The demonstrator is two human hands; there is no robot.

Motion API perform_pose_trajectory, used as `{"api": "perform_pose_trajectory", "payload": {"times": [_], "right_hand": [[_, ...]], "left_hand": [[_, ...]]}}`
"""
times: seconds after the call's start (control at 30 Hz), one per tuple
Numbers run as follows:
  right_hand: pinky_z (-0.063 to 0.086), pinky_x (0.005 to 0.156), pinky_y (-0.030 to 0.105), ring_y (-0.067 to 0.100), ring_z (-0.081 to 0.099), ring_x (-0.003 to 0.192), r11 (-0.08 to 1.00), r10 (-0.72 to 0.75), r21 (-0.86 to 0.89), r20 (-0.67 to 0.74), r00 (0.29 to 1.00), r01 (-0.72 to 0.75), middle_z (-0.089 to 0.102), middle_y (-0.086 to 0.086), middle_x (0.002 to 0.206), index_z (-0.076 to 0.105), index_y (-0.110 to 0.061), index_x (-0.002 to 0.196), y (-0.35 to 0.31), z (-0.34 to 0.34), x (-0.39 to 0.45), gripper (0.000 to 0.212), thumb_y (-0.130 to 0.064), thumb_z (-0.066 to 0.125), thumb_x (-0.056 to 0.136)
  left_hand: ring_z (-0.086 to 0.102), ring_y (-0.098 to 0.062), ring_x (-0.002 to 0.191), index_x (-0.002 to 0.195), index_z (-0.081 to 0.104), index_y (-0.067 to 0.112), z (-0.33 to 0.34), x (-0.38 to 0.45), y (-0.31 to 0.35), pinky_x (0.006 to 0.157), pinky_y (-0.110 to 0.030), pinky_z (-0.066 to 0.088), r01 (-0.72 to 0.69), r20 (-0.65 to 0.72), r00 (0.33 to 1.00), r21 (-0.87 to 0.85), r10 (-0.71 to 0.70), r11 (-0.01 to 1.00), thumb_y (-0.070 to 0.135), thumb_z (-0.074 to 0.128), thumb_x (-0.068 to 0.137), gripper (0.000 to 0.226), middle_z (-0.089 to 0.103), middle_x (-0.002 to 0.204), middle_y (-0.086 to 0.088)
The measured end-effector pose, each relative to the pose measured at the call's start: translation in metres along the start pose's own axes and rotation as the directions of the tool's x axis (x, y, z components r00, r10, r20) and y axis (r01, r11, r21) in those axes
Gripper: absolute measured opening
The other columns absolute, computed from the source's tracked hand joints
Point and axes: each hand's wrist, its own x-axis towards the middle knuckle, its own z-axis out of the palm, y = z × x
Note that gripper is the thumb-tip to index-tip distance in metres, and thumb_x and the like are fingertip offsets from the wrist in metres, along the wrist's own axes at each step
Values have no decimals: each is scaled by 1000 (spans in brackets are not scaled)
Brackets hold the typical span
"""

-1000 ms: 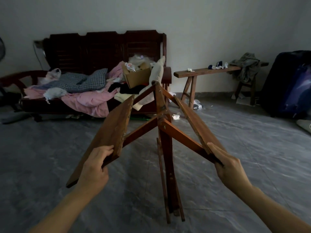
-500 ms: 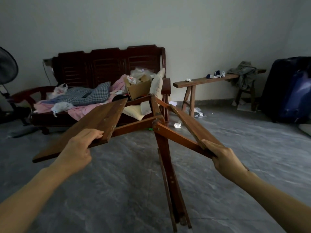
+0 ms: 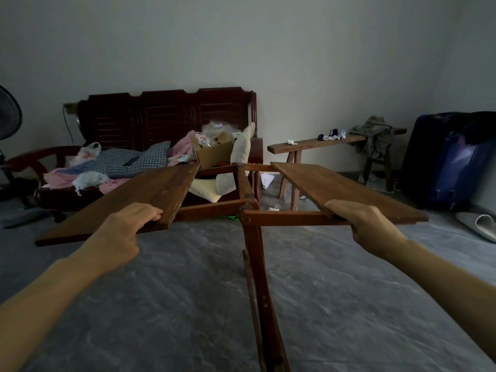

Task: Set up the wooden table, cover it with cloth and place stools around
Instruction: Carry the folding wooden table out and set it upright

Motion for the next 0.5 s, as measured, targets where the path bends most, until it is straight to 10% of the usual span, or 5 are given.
{"api": "perform_pose_trajectory", "payload": {"times": [0.5], "right_hand": [[61,71,47,32,71,82,934,-230,-267,60,971,237,72,14,91,73,-3,98,-25,-64,33,44,21,74,62]], "left_hand": [[64,-18,99,102,69,9,-32,31,7,79,-31,57,-247,117,965,99,235,964,-28,75,35,77,68,103,-3]]}}
